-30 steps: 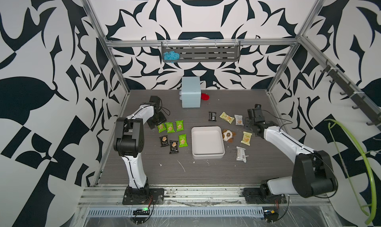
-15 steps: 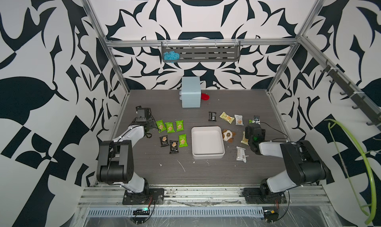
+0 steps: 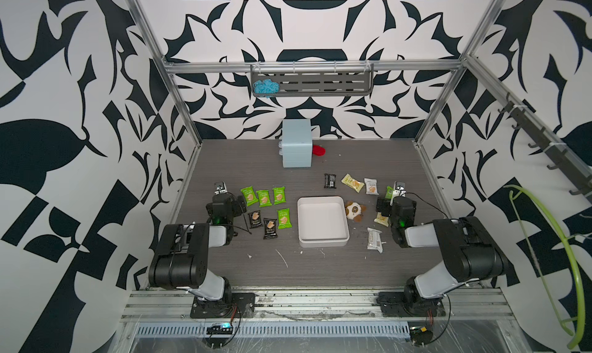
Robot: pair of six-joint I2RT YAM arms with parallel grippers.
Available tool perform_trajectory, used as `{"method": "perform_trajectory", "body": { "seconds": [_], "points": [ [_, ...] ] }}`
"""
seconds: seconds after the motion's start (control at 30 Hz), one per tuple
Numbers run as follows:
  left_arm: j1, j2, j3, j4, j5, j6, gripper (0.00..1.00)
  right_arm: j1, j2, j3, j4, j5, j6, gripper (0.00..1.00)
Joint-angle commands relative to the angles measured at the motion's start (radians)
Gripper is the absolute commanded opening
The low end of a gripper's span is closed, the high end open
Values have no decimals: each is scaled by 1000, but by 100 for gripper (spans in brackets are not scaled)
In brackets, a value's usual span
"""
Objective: Take the cookies out of the storage box
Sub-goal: Reset both arms
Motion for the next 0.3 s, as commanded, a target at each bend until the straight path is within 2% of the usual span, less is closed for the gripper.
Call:
{"method": "perform_trajectory", "body": {
  "seconds": [0.0,0.03,0.1,0.17,0.27],
  "points": [
    [-13,-18,3,120,2,16,99,1,-14,8,55,-15,-11,99],
    [-12,-17,7,117,0,18,99,1,-17,10,44,-16,-9,99],
    [-15,23,-15,232,-14,26,99,1,2,17,57,-32,-16,99],
    [-16,-15,6,125,-6,18,99,0,-3,28,28,-39,-11,99],
    [-16,8,-10,193,-2,33,99,0,-18,7,55,-42,-16,99]
  ]
}}
